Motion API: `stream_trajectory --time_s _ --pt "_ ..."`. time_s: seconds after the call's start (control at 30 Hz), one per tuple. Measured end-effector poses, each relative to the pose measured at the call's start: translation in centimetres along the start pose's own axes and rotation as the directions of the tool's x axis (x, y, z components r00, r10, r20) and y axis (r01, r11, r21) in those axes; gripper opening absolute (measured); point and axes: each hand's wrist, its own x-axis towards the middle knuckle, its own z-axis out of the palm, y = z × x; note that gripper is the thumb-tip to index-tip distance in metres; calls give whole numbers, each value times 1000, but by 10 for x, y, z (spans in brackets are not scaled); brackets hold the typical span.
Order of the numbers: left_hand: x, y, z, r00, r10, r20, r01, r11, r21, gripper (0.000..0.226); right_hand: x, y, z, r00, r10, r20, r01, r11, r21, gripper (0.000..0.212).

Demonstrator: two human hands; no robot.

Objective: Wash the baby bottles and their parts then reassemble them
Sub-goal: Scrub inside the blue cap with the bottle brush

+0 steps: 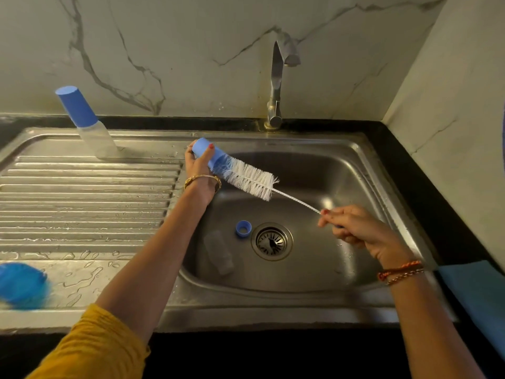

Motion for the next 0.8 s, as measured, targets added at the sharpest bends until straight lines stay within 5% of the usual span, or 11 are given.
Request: stream_trajectory --time_s 0.1,0.2,0.27,0.33,0.4,0.47,0.53,0.67,0.8 --pt "2 -1 3 996 24 -90 -22 999 23 53 4 5 6 900 -320 -295 259 938 -229 21" --pt "2 0 8 993 45 -111 -45 999 0 52 10 11 14 566 -656 -499 247 713 -656 22" --pt "-1 1 10 992 69 -110 -68 998 15 52 11 11 18 450 -723 -523 227 660 -717 24" --pt "-3 5 11 994 59 -97 -63 997 -42 51 11 11 19 515 -655 -554 224 726 -650 27" --pt "-3 8 10 1000 26 -12 -28 984 -175 46 9 8 18 707 -464 -533 174 846 -504 29" --pt "-8 11 10 997 22 79 -4 973 -229 44 10 5 13 883 -231 -408 131 957 -259 34" --pt "-9 12 12 993 31 111 -7 977 -213 47 11 2 10 975 -2 -222 1 1000 -8 39" --pt "-7 13 13 992 46 121 -28 989 -144 51 9 6 7 970 230 85 -236 968 79 45" --pt "-5 9 12 996 38 80 -25 987 -156 49 4 13 4 983 160 86 -164 985 50 44"
